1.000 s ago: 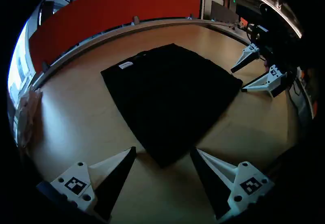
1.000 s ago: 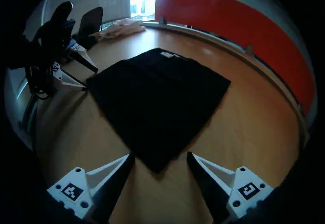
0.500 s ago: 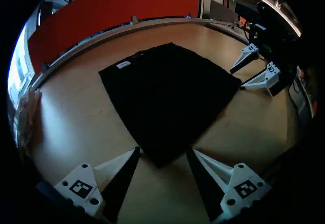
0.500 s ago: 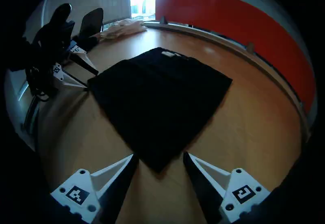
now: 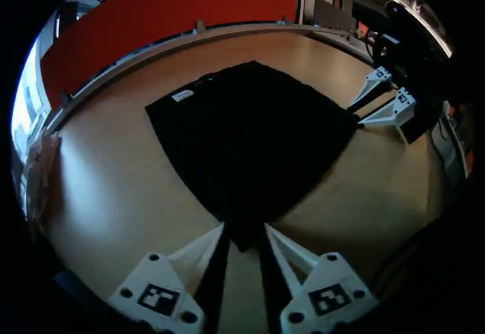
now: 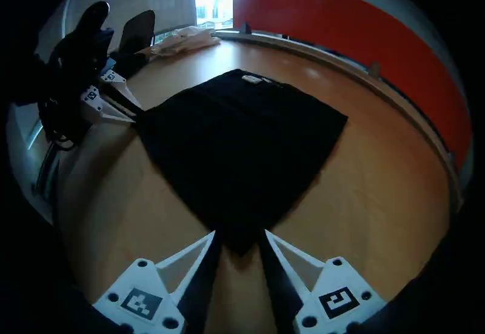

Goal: Fold towel

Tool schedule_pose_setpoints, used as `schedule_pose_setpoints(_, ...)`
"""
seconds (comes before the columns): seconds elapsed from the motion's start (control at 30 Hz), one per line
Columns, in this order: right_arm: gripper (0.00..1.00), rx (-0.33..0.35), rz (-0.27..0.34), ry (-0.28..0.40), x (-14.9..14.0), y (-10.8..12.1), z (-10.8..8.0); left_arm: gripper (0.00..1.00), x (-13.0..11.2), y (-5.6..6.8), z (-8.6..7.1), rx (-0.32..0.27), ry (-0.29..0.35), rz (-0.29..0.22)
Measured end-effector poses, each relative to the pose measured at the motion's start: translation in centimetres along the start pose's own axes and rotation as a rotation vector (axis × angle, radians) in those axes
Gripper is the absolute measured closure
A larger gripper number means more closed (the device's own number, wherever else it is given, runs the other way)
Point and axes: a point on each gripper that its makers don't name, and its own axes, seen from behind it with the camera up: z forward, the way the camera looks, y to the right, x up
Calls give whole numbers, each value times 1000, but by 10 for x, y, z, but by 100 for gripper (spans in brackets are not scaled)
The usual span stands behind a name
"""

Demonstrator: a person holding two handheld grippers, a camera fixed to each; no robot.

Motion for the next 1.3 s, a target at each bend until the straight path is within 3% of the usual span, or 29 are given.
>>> schedule_pose_setpoints(0.33, 83, 2, 21, -14, 0, -1, -1, 85, 2, 2, 1, -13, -15, -39)
schedule_pose_setpoints(0.7, 84, -15, 44, 8, 3, -1, -9, 87, 8, 6, -2, -24, -15, -40)
schedule_pose_setpoints(1.3, 84, -36, 41, 70, 41, 0, -54, 87, 42, 12, -40, -31, 22, -63)
